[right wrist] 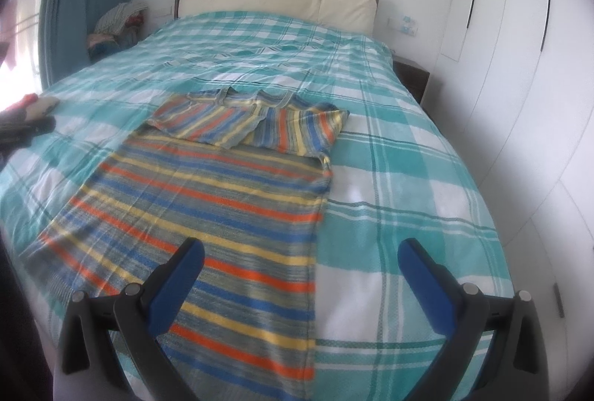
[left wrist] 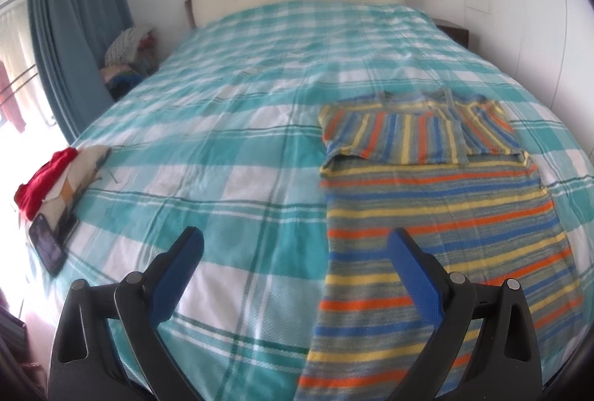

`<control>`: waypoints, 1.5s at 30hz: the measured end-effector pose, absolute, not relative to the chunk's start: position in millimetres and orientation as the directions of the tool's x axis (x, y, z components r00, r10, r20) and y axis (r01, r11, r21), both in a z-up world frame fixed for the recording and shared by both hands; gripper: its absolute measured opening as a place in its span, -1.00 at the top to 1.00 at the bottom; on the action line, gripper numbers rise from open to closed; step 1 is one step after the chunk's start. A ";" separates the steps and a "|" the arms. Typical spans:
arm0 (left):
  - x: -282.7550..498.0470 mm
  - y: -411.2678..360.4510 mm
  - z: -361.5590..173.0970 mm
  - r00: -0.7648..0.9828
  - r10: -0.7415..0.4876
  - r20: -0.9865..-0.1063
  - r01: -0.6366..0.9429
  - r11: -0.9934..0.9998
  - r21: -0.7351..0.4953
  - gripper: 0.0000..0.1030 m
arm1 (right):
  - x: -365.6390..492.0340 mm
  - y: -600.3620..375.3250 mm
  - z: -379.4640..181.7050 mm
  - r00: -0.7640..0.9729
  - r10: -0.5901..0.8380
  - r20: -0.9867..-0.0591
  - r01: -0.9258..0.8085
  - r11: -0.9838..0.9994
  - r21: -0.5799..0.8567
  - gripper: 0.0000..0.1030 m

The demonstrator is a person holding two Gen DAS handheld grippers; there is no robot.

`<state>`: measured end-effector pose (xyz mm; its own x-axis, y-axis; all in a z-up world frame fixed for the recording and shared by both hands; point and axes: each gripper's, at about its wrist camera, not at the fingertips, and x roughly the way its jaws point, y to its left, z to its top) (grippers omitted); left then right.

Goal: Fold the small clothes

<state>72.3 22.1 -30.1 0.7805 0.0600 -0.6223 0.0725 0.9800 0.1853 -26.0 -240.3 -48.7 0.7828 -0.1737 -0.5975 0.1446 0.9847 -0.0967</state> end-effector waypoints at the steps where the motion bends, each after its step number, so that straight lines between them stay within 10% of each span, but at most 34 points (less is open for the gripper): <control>1: 71.8 22.1 -33.0 0.777 0.062 -0.627 0.073 0.979 0.188 -0.93 | -25.5 -240.1 -49.9 0.781 -0.170 -0.600 0.144 0.985 -0.093 -0.99; 24: 53.0 87.0 -96.4 0.579 -0.017 -0.815 0.140 0.987 0.079 -0.93 | -53.0 -267.2 -53.1 0.735 -0.166 -0.658 0.153 0.985 -0.077 -0.99; 36: 20.2 58.3 -137.6 0.417 -0.146 -0.897 0.309 0.951 -0.011 -0.66 | -78.2 -294.2 -109.6 0.567 0.086 -0.819 0.131 0.972 0.193 -0.93; 41: 15.2 56.5 -135.3 0.401 -0.163 -0.902 0.321 0.947 -0.028 0.04 | -64.8 -293.8 -145.2 0.459 0.163 -0.873 0.134 0.959 0.250 -0.47; 42: 13.8 54.8 -135.2 0.393 -0.166 -0.904 0.332 0.943 -0.029 0.26 | -63.0 -291.7 -153.8 0.429 0.182 -0.885 0.126 0.958 0.258 -0.22; 43: 13.2 54.1 -134.8 0.382 -0.179 -0.907 0.340 0.939 -0.042 0.90 | -62.1 -288.8 -157.8 0.414 0.173 -0.894 0.117 0.963 0.241 0.04; 44: 13.5 55.0 -133.8 0.367 -0.197 -0.909 0.341 0.938 -0.065 0.89 | -62.6 -287.8 -157.0 0.414 0.156 -0.897 0.111 0.969 0.220 0.24; 45: 14.9 56.5 -130.5 0.363 -0.211 -0.908 0.336 0.938 -0.083 0.90 | -63.3 -290.1 -154.1 0.417 0.187 -0.890 0.107 0.962 0.252 0.86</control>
